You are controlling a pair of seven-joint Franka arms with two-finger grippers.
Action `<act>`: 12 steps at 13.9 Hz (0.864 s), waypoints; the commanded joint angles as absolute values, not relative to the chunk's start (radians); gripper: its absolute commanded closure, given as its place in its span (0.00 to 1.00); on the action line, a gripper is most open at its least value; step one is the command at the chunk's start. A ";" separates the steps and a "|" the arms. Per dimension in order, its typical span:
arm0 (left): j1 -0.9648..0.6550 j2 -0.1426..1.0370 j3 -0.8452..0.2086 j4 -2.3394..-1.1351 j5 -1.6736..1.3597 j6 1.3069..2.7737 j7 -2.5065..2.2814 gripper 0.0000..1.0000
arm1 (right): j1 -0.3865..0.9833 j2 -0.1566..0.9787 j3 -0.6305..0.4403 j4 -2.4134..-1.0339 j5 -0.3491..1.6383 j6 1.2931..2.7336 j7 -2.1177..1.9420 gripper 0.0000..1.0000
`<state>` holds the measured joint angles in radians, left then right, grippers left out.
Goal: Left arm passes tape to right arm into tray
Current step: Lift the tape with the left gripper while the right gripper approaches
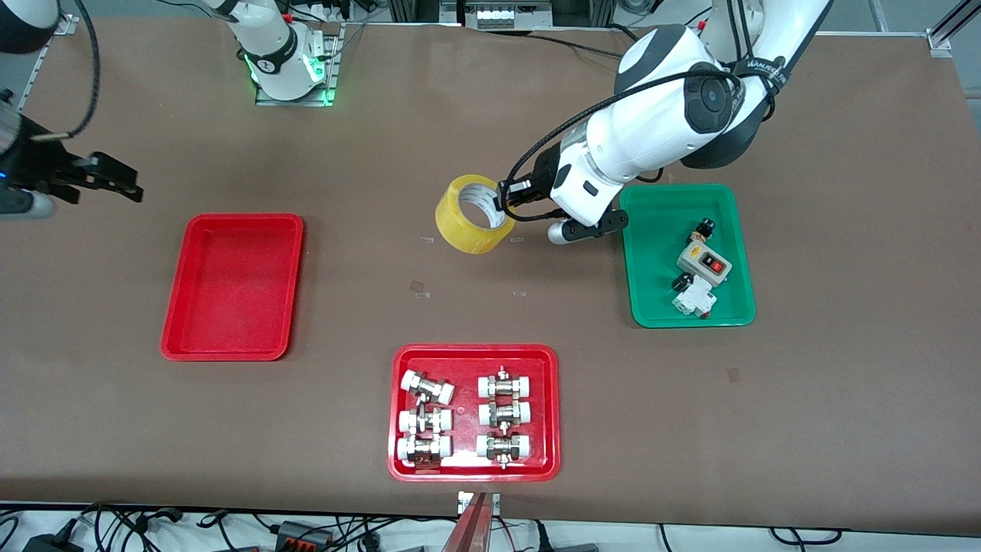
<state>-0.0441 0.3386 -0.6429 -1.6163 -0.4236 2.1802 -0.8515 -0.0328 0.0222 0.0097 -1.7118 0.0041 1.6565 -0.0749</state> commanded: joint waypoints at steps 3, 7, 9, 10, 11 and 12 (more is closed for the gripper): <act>-0.054 0.353 -0.650 -1.583 -0.459 2.218 -0.859 0.97 | -0.002 0.123 0.011 -1.697 0.046 1.605 -0.148 0.00; -0.057 0.354 -0.649 -1.583 -0.457 2.220 -0.857 0.97 | 0.047 0.155 0.011 -1.697 0.288 1.614 -0.152 0.00; -0.060 0.354 -0.649 -1.583 -0.453 2.220 -0.857 0.97 | 0.089 0.166 0.011 -1.695 0.449 1.618 -0.163 0.00; -0.060 0.353 -0.649 -1.583 -0.451 2.220 -0.857 0.96 | 0.116 0.167 0.011 -1.687 0.524 1.627 -0.163 0.00; -0.060 0.353 -0.649 -1.583 -0.451 2.220 -0.857 0.96 | 0.136 0.169 0.011 -1.665 0.591 1.643 -0.163 0.00; -0.060 0.353 -0.649 -1.583 -0.451 2.220 -0.857 0.96 | 0.161 0.187 0.011 -1.643 0.657 1.646 -0.163 0.00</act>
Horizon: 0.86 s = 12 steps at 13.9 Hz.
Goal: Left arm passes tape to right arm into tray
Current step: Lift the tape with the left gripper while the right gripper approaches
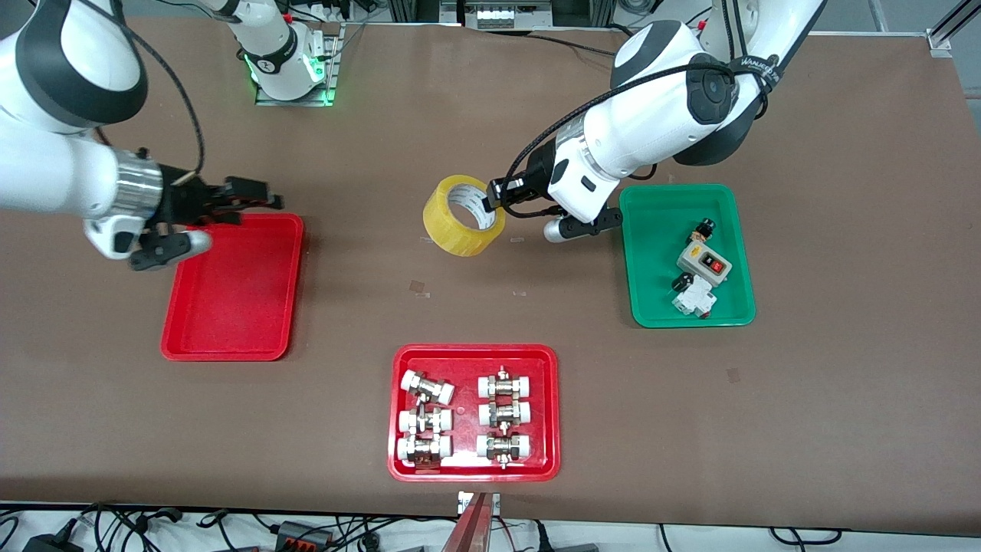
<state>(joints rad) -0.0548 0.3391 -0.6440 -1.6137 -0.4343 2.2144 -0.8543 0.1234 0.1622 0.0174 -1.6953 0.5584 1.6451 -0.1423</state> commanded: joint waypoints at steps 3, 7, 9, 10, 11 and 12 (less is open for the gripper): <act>-0.058 0.353 -0.649 -1.583 -0.449 2.220 -0.857 0.96 | 0.208 0.247 0.011 -1.580 0.845 1.647 -0.163 0.00; -0.060 0.353 -0.649 -1.582 -0.451 2.220 -0.859 0.97 | 0.302 0.278 0.011 -1.549 0.932 1.781 -0.155 0.00; -0.060 0.353 -0.649 -1.582 -0.448 2.220 -0.868 0.97 | 0.342 0.291 0.011 -1.549 0.960 1.851 -0.153 0.00; -0.058 0.353 -0.649 -1.582 -0.448 2.220 -0.870 0.97 | 0.356 0.302 0.011 -1.549 0.960 1.879 -0.152 0.00; -0.058 0.353 -0.649 -1.582 -0.449 2.220 -0.868 0.97 | 0.368 0.307 0.011 -1.549 0.960 1.894 -0.152 0.00; -0.058 0.351 -0.649 -1.582 -0.449 2.218 -0.868 0.97 | 0.377 0.317 0.011 -1.549 0.960 1.905 -0.152 0.00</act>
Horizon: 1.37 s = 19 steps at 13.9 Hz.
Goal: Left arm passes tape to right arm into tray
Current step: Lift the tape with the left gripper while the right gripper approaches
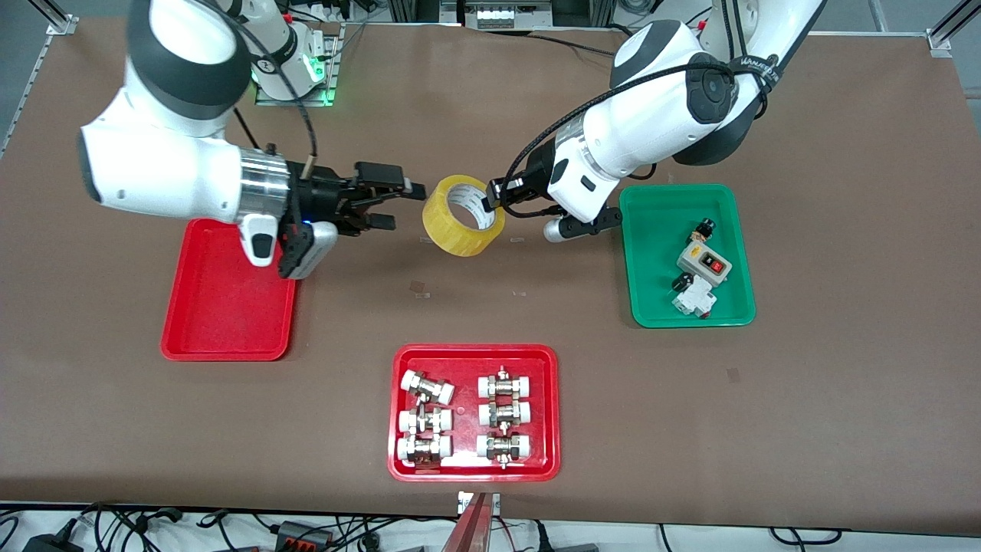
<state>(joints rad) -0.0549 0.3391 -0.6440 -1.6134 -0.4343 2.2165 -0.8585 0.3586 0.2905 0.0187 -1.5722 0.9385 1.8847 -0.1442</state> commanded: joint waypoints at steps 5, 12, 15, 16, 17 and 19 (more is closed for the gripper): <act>-0.058 0.351 -0.649 -1.582 -0.451 2.220 -0.870 0.97 | 0.406 0.334 0.011 -1.548 0.982 1.942 -0.150 0.00; -0.058 0.351 -0.649 -1.582 -0.453 2.220 -0.870 0.97 | 0.419 0.345 0.011 -1.546 0.986 1.947 -0.153 0.00; -0.058 0.350 -0.649 -1.582 -0.453 2.218 -0.870 0.97 | 0.419 0.345 0.011 -1.540 0.986 1.945 -0.150 0.13; -0.058 0.351 -0.649 -1.582 -0.453 2.220 -0.870 0.97 | 0.419 0.345 0.011 -1.542 0.986 1.945 -0.156 0.17; -0.058 0.351 -0.649 -1.582 -0.453 2.218 -0.870 0.96 | 0.417 0.345 0.011 -1.542 0.986 1.947 -0.161 0.23; -0.058 0.351 -0.649 -1.582 -0.453 2.220 -0.870 0.97 | 0.417 0.345 0.011 -1.540 0.986 1.945 -0.160 0.44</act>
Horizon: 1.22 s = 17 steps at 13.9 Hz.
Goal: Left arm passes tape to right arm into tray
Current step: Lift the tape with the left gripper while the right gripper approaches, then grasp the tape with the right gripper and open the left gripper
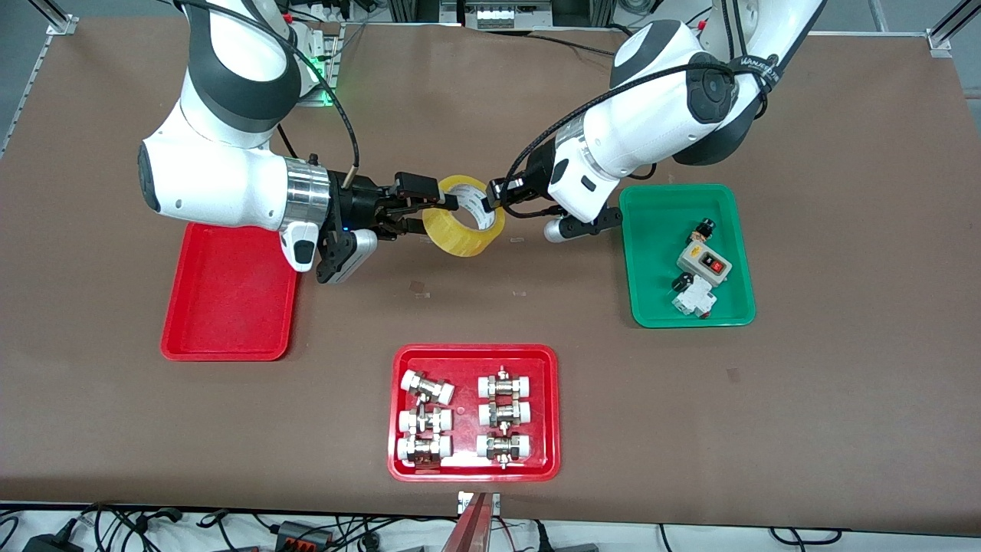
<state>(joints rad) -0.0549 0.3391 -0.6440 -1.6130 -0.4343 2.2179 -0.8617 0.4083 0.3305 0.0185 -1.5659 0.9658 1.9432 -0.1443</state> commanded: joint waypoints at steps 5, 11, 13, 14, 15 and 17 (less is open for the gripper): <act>-0.060 0.351 -0.649 -1.582 -0.451 2.220 -0.870 0.96 | 0.417 0.345 0.011 -1.540 0.985 1.947 -0.163 0.59; -0.049 0.339 -0.649 -1.585 -0.446 2.209 -0.880 0.00 | 0.416 0.345 0.011 -1.540 0.983 1.945 -0.164 0.60; -0.019 0.286 -0.635 -1.604 -0.445 2.171 -0.881 0.00 | 0.416 0.345 0.011 -1.540 0.983 1.947 -0.166 0.61; 0.020 0.272 -0.634 -1.602 -0.442 2.113 -0.871 0.00 | 0.416 0.345 0.011 -1.542 0.982 1.945 -0.169 0.61; 0.067 0.249 -0.634 -1.597 -0.416 2.044 -0.861 0.00 | 0.416 0.347 0.011 -1.542 0.982 1.945 -0.172 0.61; 0.135 0.206 -0.637 -1.594 -0.297 1.910 -0.853 0.00 | 0.414 0.348 0.009 -1.548 0.973 1.942 -0.202 0.61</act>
<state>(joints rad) 0.0747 0.2653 -0.6369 -1.5915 -0.3691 2.0196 -0.8644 0.4098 0.3452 0.0148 -1.5591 0.9725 1.9449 -0.1720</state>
